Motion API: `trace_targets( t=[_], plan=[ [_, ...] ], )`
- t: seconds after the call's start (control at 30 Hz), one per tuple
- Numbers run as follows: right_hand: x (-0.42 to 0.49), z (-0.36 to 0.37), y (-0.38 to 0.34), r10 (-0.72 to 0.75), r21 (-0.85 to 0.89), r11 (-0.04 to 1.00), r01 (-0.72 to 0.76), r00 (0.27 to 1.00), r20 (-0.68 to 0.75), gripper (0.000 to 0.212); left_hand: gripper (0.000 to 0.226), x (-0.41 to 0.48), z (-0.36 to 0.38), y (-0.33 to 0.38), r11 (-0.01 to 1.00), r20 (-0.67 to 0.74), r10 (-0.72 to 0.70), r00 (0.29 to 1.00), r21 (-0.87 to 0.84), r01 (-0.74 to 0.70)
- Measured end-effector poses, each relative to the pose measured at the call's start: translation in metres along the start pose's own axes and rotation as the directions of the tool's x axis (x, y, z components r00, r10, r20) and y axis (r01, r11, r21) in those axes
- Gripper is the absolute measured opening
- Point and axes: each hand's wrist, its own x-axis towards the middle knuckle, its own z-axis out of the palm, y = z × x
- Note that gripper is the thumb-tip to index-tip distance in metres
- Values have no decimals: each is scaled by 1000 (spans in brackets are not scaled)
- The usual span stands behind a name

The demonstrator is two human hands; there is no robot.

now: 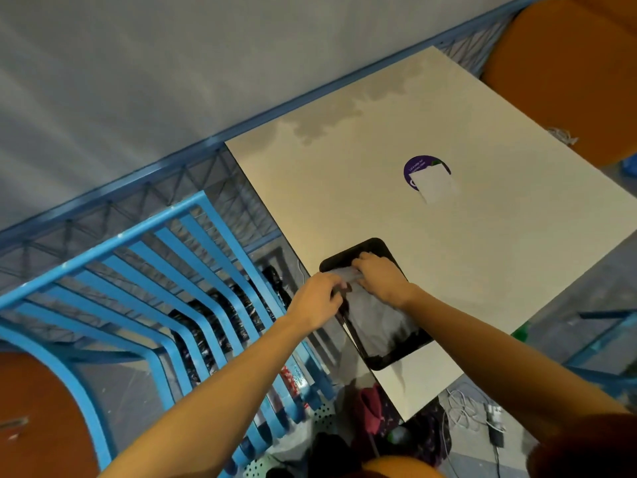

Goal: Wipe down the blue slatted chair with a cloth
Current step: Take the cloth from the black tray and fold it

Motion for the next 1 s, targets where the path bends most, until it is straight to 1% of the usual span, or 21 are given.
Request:
trace_targets(
  t=[0.1, 0.17, 0.2, 0.27, 0.33, 0.37, 0.4, 0.5, 0.57, 0.6, 0.63, 0.7, 0.77, 0.8, 0.87, 0.93, 1.0],
  plan=[
    [-7, -7, 3, -63, 47, 997, 65, 997, -51, 13, 25, 1, -3, 1, 988, -88, -57, 995, -150, 43],
    [-15, -13, 5, -112, 68, 990, 120, 988, -104, 14, 24, 2, -3, -1, 977, -155, -92, 984, -207, 59],
    [-18, -17, 6, -136, 72, 987, 146, 982, -131, 15, 26, 3, -4, -2, 975, -160, -104, 982, -214, 69],
    [-25, -23, 9, -155, 103, 979, 176, 970, -186, 15, 38, 6, -3, -2, 977, -121, -118, 986, -190, 94],
    [-32, -31, 11, -129, 204, 962, 183, 959, -251, 16, 51, 11, -2, -1, 983, -105, -125, 987, -147, 109],
    [-36, -34, 12, -106, 263, 948, 181, 955, -278, 17, 53, 12, -2, 1, 983, -108, -129, 986, -147, 113],
    [-40, -38, 12, -83, 313, 932, 180, 950, -300, 16, 50, 12, -1, 4, 978, -112, -136, 984, -171, 116],
    [-51, -45, 9, 5, 434, 888, 153, 940, -342, 17, 18, 9, -2, 16, 936, -156, -146, 977, -342, 85],
    [-58, -51, 3, 77, 514, 849, 123, 933, -351, 19, 4, 5, -7, 27, 897, -201, -158, 967, -439, 55],
    [-60, -55, 0, 114, 552, 827, 110, 928, -355, 18, 6, 3, -11, 31, 865, -201, -169, 965, -500, 47],
    [-64, -59, -5, 148, 588, 802, 106, 919, -366, 17, 12, -1, -16, 36, 819, -192, -183, 964, -572, 42],
    [-68, -66, -18, 198, 663, 738, 125, 900, -389, 15, 23, -8, -29, 41, 705, -167, -238, 957, -708, 52],
    [-74, -72, -38, 203, 746, 643, 176, 900, -387, 20, 27, -20, -41, 39, 557, -133, -325, 936, -827, 76],
    [-78, -74, -51, 193, 778, 599, 191, 908, -371, 25, 25, -27, -46, 37, 463, -107, -365, 925, -882, 81],
    [-85, -73, -79, 131, 797, 562, 222, 927, -350, 36, 18, -44, -54, 29, 305, -61, -414, 908, -949, 75],
    [-86, -67, -109, 9, 760, 591, 268, 941, -339, 48, 12, -64, -61, 16, 185, -42, -465, 884, -982, 50],
    [-83, -59, -137, -103, 742, 607, 284, 954, -282, 65, 16, -84, -66, 2, 86, -45, -535, 843, -996, 2]
  ],
)
